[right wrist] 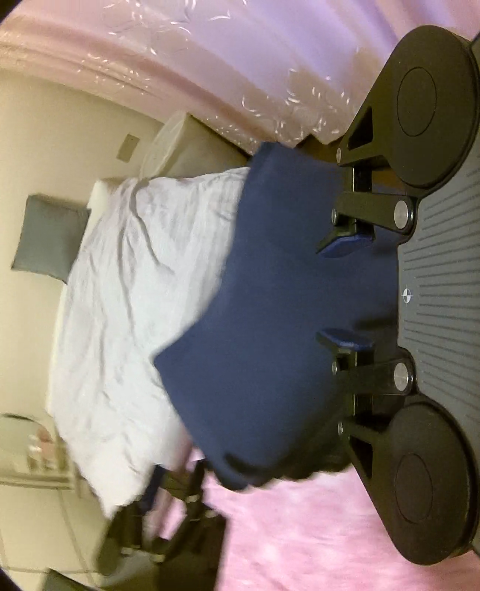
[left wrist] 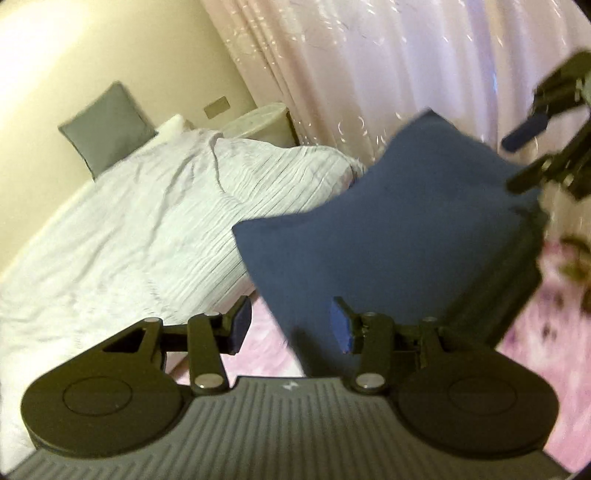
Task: Fold clothes
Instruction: 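Open both grippers and release the garment on top of the stack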
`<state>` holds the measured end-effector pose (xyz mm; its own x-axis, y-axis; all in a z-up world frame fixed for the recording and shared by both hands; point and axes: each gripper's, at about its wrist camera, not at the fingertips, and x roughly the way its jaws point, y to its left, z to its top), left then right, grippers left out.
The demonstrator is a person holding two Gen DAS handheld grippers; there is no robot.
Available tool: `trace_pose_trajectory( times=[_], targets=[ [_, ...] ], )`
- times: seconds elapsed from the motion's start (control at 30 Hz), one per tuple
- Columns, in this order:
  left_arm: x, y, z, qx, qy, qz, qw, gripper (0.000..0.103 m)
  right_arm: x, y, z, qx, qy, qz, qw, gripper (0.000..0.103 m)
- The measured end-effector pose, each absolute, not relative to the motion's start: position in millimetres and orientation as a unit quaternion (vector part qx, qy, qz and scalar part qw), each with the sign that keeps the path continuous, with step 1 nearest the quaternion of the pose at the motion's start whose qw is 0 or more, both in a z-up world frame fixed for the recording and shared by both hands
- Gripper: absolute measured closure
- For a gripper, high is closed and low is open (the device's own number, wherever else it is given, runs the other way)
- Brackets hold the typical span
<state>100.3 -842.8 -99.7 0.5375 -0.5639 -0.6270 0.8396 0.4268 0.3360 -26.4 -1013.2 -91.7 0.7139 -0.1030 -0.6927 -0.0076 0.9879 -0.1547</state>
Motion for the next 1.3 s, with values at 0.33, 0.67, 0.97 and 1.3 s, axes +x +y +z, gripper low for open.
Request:
trace_pose_trajectory(
  times=[0.33,0.67,0.97,1.3],
  targets=[
    [127,-842,-125,0.215,0.361,-0.413,0.808,0.063,-14,-1047,-137,0.019,0.453,-0.011,0.891,0.059],
    [132,-856,-123,0.218,0.379,-0.399,0.806,0.063,-10,-1050,-127,0.029,0.448,-0.025,0.893,0.058],
    [94,-797,-103,0.155,0.39,-0.35,0.837,0.02,-85,-1027,-88,0.071,0.399,-0.062,0.912,0.029],
    [-27,-719,-81,-0.009,0.43,-0.251,0.867,0.002,-179,-994,-70,0.163,0.416,-0.107,0.889,0.019]
  ],
)
